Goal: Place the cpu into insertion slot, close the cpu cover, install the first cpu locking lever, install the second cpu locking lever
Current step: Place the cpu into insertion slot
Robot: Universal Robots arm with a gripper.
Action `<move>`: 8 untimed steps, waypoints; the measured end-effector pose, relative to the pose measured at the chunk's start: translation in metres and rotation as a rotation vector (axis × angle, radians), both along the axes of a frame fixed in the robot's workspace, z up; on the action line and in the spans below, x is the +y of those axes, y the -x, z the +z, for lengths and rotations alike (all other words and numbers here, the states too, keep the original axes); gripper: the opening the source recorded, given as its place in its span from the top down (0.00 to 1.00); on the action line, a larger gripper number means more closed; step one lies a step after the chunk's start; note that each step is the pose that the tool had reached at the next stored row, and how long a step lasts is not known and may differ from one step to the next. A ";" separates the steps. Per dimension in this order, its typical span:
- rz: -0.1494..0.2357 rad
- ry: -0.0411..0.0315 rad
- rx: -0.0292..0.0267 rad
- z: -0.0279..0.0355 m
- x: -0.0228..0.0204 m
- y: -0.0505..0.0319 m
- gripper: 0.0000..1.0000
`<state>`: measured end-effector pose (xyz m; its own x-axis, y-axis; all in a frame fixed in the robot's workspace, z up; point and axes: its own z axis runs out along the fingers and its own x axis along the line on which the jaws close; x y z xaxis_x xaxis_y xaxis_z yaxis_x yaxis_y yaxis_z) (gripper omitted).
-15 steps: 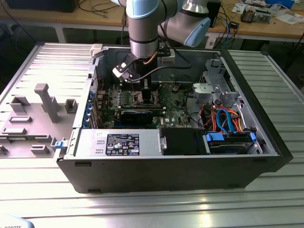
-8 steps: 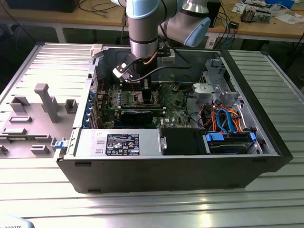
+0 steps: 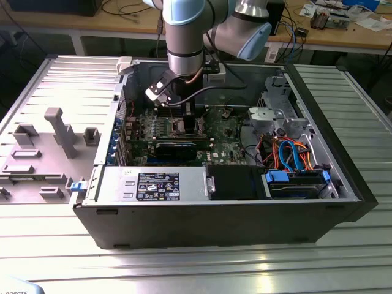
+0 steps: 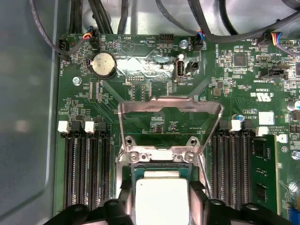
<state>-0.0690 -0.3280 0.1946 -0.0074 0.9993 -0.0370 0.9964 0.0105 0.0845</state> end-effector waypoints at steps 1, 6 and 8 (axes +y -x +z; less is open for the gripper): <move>0.000 0.0012 0.0009 0.0004 -0.0002 0.0002 0.38; 0.000 0.0014 0.0010 0.0003 -0.0003 0.0002 0.38; 0.000 0.0011 0.0007 0.0009 -0.0002 0.0001 0.38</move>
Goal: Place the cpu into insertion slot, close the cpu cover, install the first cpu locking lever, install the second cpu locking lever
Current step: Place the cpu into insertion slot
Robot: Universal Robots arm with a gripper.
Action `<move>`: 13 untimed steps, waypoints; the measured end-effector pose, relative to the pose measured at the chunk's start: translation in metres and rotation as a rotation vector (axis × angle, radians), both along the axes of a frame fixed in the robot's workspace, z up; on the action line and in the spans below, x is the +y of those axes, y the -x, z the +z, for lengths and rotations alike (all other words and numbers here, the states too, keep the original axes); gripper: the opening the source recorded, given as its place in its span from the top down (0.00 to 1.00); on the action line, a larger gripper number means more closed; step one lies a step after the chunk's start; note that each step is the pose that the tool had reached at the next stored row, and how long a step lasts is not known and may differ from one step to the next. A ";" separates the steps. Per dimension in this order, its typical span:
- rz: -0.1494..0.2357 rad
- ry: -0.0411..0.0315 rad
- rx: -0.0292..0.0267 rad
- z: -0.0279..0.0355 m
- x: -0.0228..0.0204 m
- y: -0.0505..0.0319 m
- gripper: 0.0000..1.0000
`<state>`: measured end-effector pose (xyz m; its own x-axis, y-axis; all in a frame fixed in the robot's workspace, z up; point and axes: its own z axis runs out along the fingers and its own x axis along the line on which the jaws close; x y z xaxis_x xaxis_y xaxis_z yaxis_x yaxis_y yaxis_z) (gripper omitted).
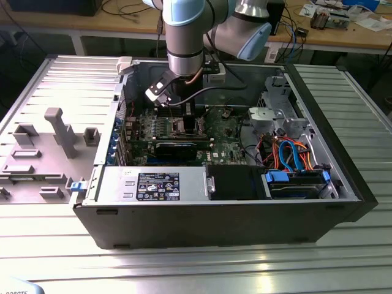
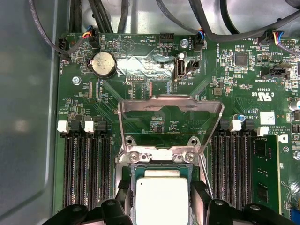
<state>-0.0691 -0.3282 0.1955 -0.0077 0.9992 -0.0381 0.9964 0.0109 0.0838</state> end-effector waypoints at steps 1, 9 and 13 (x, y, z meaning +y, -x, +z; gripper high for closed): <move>0.000 0.0001 0.0002 0.0006 0.0000 0.0000 0.38; 0.000 0.0002 0.0038 0.0209 0.0000 0.0000 0.38; 0.000 0.0000 0.0077 0.0282 0.0000 0.0000 0.53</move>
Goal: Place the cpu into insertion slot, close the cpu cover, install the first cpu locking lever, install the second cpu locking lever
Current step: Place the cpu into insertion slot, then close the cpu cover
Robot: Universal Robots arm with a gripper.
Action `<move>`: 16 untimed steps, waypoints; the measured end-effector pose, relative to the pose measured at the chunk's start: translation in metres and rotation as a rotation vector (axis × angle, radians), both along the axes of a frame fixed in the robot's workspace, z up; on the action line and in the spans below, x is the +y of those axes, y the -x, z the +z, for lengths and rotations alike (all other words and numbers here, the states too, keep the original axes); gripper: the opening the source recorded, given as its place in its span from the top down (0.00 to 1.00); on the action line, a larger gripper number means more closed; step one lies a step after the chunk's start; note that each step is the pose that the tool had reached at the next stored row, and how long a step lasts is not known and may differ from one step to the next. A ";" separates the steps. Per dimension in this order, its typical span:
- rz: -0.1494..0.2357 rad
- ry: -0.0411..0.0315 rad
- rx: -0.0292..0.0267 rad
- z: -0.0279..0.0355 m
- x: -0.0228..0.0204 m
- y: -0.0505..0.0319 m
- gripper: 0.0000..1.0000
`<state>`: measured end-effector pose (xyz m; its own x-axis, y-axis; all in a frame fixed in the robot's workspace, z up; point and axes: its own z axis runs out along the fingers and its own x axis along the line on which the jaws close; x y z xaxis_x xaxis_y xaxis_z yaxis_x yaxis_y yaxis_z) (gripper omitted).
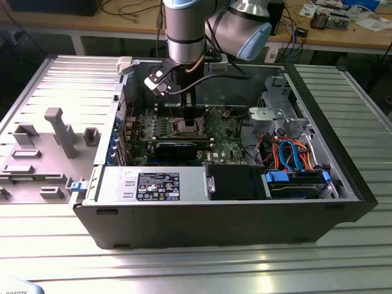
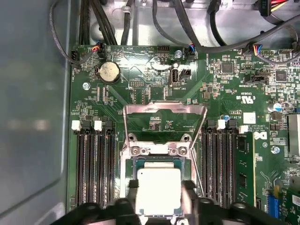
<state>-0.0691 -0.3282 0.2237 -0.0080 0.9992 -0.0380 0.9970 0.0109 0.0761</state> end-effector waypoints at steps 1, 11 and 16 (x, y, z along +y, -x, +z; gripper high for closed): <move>0.000 0.0000 0.0000 0.0000 0.0000 0.0000 0.59; 0.000 0.0002 0.0002 0.0001 0.0000 0.0000 0.89; 0.000 0.0002 0.0001 0.0001 0.0000 0.0000 0.89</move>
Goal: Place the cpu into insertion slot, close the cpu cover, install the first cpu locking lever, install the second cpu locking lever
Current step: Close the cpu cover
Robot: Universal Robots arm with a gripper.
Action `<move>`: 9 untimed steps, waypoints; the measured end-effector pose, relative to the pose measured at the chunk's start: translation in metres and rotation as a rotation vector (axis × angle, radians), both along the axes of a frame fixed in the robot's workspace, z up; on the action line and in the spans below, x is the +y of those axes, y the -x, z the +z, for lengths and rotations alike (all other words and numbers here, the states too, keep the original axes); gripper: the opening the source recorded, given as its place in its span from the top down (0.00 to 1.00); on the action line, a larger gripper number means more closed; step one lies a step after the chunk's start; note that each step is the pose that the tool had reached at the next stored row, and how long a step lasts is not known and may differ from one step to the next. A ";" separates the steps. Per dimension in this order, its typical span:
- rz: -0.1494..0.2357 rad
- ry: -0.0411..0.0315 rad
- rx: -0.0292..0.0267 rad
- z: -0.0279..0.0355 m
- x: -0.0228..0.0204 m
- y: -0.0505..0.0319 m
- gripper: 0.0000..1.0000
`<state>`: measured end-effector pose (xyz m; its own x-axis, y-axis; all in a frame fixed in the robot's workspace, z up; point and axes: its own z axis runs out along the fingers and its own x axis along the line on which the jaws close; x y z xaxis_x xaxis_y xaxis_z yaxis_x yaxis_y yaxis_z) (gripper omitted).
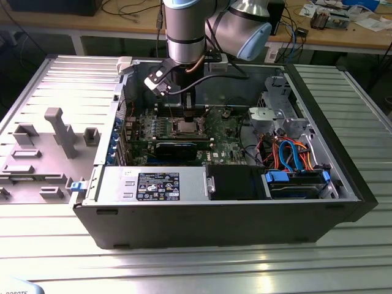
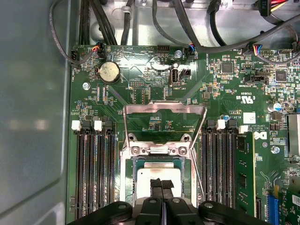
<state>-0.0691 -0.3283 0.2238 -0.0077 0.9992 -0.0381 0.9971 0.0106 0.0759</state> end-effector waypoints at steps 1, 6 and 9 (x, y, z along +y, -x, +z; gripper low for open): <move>0.000 0.0000 0.0000 0.0000 0.0000 0.0000 0.89; 0.000 0.0001 0.0000 0.0000 0.0000 0.0000 0.89; 0.000 0.0004 0.0001 0.0042 0.0000 0.0000 0.89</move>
